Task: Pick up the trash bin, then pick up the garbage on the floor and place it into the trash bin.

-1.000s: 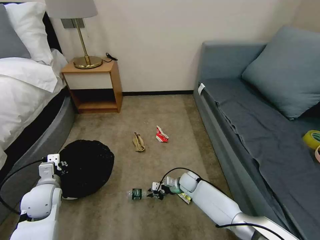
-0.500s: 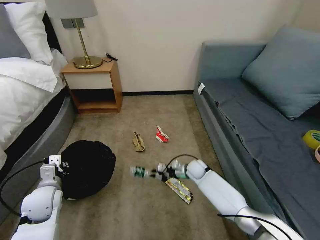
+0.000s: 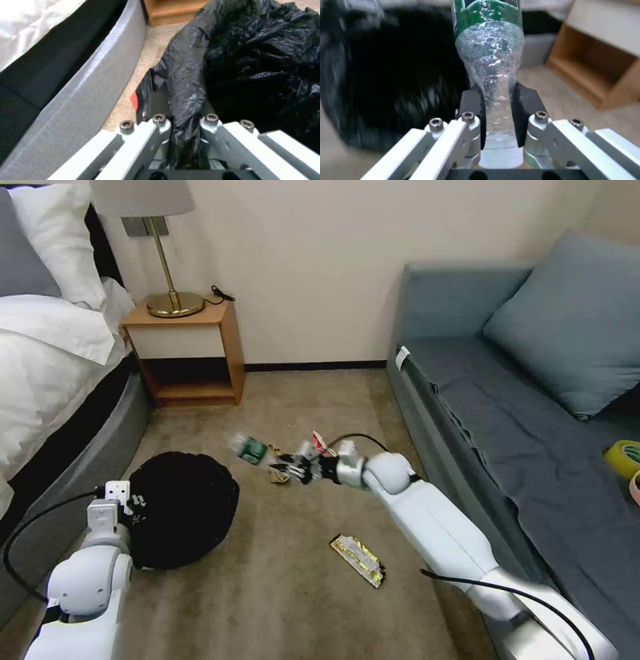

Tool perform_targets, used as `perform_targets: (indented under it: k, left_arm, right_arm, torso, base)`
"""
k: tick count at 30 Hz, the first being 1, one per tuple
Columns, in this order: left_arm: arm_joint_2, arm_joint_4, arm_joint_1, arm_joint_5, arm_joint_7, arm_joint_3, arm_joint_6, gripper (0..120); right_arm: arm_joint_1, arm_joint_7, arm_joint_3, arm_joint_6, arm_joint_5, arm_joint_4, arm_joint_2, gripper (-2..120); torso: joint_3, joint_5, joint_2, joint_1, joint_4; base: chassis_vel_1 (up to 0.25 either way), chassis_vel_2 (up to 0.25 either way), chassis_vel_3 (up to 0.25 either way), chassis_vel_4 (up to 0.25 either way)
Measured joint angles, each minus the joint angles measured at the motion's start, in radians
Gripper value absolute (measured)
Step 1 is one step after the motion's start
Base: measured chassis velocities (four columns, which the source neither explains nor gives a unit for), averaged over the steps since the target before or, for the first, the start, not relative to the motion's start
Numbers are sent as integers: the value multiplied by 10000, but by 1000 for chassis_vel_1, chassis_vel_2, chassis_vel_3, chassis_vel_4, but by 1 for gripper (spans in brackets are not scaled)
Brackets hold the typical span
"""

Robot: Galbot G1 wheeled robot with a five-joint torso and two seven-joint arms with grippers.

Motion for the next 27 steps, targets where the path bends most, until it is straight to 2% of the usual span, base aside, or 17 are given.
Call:
perform_targets:
  k: [3, 8, 11, 21, 22, 24, 25, 27]
  left_arm:
    - [-39, -218, 44, 16, 24, 49, 18, 4]
    - [-49, -327, 81, -32, 45, 20, 16, 4]
    - [-50, -440, 196, -82, 47, -39, 2, 4]
    - [-87, -465, 270, -145, 28, -122, -132, 4]
    - [-86, -459, 269, -146, 29, -125, -137, 4]
    - [-71, -389, 228, -170, 31, -136, -153, 4]
    - [-71, -389, 228, -170, 31, -136, -153, 4]
    - [-44, -321, 178, -211, 31, -137, -159, 4]
  right_arm:
    - [133, 549, -438, -141, 753, 104, 419, 14]
    - [96, 1050, -706, -81, 922, -102, 865, 14]
    - [-183, 1898, -1051, 144, 1186, -406, 1425, 14]
    - [-885, 2672, -1471, 418, 396, -1128, 2177, 16]
    - [-909, 2695, -1479, 425, 334, -1162, 2197, 17]
    - [-1031, 2843, -1548, 505, 44, -1271, 2284, 28]
    - [-1031, 2843, -1548, 505, 44, -1271, 2284, 28]
    - [-1124, 2928, -1611, 521, -54, -1260, 2274, 38]
  torso:
    - [0, 1, 0, 0, 1]
    - [0, 0, 0, 0, 0]
    - [-1, 0, 0, 0, 1]
    - [-1, 1, 0, 0, 0]
    - [-1, 1, 0, 0, 0]
    - [-1, 1, 0, 0, 1]
    - [-1, 1, 0, 0, 1]
    - [-1, 1, 0, 0, 0]
  base:
    - [0, 0, 0, 0]
    - [0, 0, 0, 0]
    - [0, 0, 0, 0]
    - [0, 0, 0, 0]
    - [0, 0, 0, 0]
    - [0, 0, 0, 0]
    - [0, 0, 0, 0]
    - [0, 0, 0, 0]
